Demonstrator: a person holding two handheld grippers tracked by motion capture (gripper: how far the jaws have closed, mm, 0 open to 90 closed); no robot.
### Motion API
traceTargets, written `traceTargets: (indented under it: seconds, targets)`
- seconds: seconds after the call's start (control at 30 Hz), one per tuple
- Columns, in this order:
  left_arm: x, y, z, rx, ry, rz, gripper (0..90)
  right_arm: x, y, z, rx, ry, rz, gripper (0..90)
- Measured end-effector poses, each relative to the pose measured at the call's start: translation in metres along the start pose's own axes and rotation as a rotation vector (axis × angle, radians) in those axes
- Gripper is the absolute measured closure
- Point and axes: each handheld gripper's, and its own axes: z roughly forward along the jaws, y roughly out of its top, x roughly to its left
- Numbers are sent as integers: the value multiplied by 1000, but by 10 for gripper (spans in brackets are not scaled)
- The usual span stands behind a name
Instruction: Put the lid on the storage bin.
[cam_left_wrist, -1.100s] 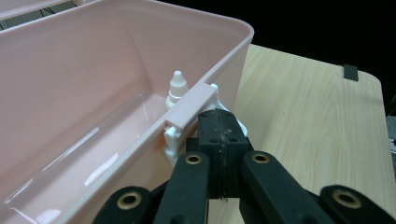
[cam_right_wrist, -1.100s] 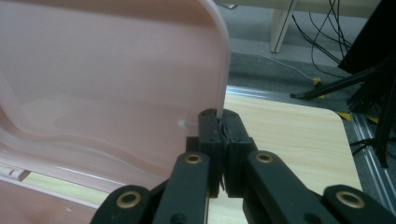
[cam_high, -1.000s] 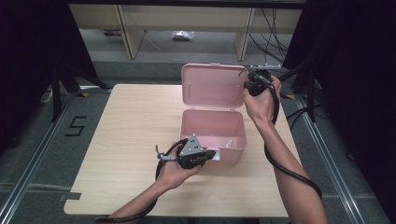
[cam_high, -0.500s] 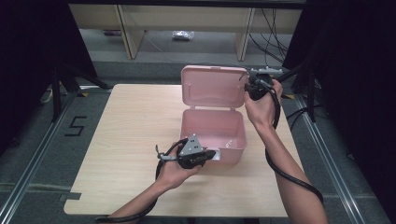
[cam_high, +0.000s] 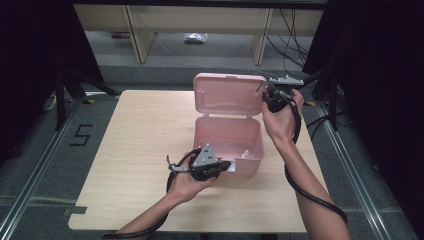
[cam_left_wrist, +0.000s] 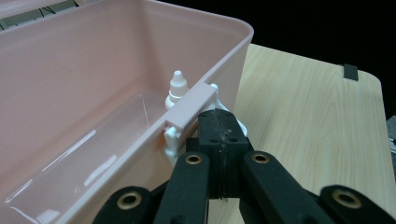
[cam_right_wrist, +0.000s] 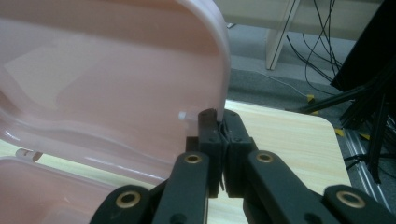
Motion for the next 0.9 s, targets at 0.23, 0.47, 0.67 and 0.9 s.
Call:
traceTargets:
  seconds: [0.23,0.47,0.67,0.9]
  targets:
    - [0,0,0,-6,-4,-3,900,2,-6,-6,-23,-4,-14,892]
    - [0,0,0,-4,-4,-4,900,3,-12,-11,-31,-2,-20,890]
    - [0,0,0,1,-3,1,900,5,-16,-15,-34,-9,-18,890]
    - [-1,0,-1,7,4,4,900,6,-22,-19,-51,-7,-32,890]
